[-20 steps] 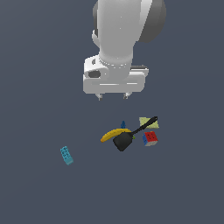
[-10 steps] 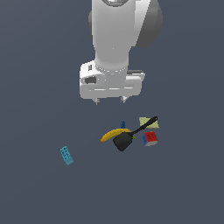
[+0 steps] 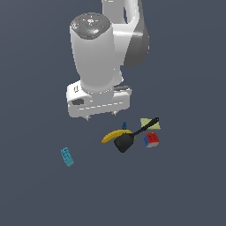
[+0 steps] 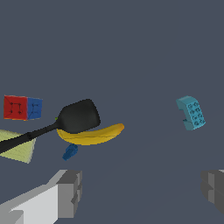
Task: Pick up a designated object from a clutter of objects.
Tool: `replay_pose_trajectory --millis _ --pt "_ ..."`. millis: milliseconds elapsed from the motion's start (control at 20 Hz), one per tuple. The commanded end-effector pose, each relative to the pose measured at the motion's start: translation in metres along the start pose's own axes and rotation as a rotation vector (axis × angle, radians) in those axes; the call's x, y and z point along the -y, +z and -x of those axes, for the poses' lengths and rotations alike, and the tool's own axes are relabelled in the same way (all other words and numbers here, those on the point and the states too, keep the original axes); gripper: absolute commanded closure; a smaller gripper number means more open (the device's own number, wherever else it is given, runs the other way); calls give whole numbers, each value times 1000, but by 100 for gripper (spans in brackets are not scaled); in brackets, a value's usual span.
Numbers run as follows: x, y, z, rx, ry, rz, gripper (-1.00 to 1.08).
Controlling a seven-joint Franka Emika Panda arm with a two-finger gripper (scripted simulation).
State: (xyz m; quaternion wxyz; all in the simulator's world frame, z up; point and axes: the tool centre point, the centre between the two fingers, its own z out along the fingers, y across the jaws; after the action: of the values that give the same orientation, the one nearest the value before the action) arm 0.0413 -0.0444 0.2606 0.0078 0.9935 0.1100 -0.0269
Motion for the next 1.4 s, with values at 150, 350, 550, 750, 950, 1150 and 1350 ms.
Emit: replay_pose_trajectory --millis 150,350,550,750,950,1150,1350 --pt "-39 32 -19 -11 -77 -6 -92" --pt "-69 58 -30 -20 -134 -8 -92" --pt "-99 85 -37 -29 -191 -8 -92" --pt "-129 115 -42 -38 -248 -7 -92" --pt "-155 142 -43 -45 -297 -5 -92" --pt "-174 163 -42 -50 -334 -3 -92" --pt "-187 178 -41 -54 -360 -1 -92"
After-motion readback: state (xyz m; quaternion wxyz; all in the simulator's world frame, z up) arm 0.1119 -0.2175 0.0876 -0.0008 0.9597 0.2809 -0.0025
